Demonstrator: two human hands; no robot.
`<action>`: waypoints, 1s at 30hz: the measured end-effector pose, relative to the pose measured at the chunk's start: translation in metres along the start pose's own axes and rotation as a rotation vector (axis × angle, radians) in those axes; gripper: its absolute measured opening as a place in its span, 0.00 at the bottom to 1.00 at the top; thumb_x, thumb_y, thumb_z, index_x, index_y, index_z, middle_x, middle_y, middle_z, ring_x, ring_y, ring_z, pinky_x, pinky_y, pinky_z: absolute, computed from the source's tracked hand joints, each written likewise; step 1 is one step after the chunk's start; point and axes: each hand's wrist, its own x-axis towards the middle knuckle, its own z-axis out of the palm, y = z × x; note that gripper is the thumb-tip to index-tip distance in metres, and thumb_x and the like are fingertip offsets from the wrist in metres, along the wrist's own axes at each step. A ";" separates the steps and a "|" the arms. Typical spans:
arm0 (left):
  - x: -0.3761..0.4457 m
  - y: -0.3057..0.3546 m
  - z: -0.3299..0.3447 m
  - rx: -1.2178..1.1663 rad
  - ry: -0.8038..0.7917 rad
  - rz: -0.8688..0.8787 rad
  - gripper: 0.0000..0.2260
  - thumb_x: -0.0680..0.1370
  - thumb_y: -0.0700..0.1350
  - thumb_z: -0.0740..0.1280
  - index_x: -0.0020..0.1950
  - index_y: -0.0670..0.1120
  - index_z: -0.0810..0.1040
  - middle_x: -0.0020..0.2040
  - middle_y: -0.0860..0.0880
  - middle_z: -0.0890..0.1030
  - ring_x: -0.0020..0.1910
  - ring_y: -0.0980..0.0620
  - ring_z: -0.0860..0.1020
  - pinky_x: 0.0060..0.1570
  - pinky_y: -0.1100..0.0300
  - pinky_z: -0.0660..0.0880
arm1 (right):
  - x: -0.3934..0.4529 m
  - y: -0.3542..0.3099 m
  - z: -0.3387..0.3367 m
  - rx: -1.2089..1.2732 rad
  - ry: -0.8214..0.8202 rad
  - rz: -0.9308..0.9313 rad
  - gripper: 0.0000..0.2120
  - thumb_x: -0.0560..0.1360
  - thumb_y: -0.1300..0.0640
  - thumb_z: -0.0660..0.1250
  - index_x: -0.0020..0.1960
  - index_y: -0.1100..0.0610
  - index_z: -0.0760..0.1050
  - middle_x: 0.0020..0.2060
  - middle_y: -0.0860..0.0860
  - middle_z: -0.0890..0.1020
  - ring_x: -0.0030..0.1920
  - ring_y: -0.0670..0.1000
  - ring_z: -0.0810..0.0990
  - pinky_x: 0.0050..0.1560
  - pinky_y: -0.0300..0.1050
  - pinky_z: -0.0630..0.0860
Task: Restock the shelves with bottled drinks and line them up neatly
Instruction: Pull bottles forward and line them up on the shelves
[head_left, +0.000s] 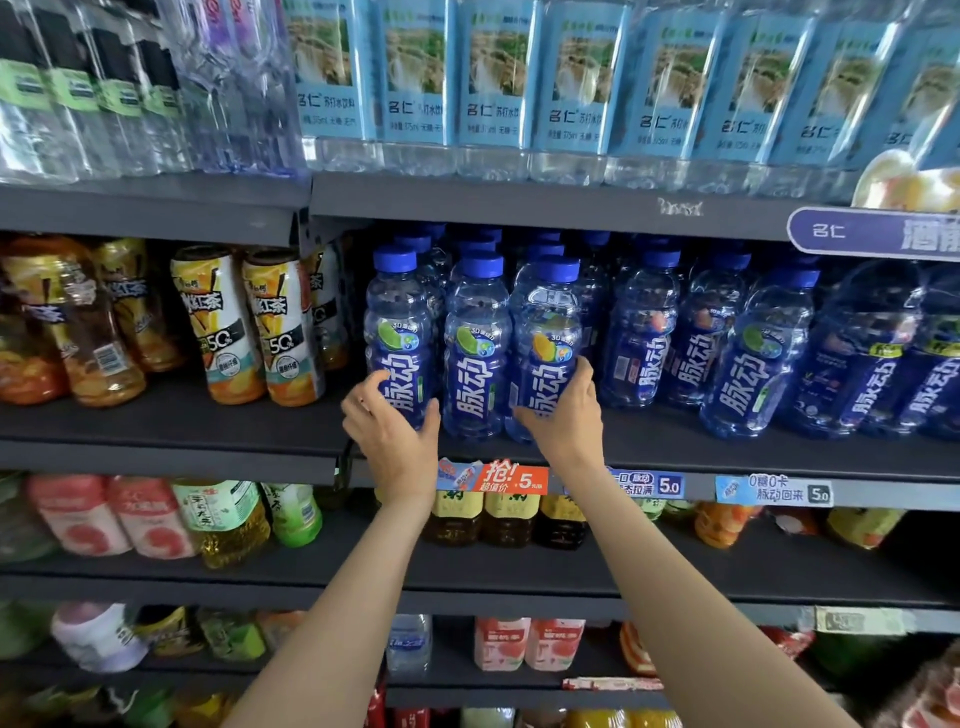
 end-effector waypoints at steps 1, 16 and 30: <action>0.001 0.000 0.001 -0.025 0.007 -0.044 0.25 0.71 0.43 0.72 0.64 0.41 0.66 0.63 0.39 0.66 0.59 0.41 0.67 0.52 0.53 0.67 | -0.001 0.000 -0.001 -0.001 0.000 -0.006 0.43 0.69 0.57 0.74 0.74 0.59 0.50 0.67 0.56 0.68 0.66 0.57 0.69 0.63 0.51 0.68; 0.007 -0.006 -0.001 0.052 -0.094 -0.171 0.33 0.69 0.43 0.74 0.68 0.42 0.62 0.66 0.42 0.68 0.64 0.42 0.65 0.57 0.47 0.68 | -0.001 -0.009 0.005 -0.096 0.018 0.034 0.44 0.70 0.55 0.73 0.74 0.59 0.48 0.68 0.57 0.64 0.66 0.59 0.68 0.58 0.54 0.72; -0.052 0.047 0.027 0.051 -0.324 0.428 0.24 0.75 0.43 0.68 0.68 0.40 0.64 0.63 0.43 0.69 0.64 0.48 0.66 0.63 0.56 0.66 | 0.024 0.041 -0.052 0.088 0.068 0.084 0.31 0.74 0.48 0.68 0.69 0.63 0.62 0.64 0.58 0.70 0.64 0.55 0.69 0.61 0.45 0.67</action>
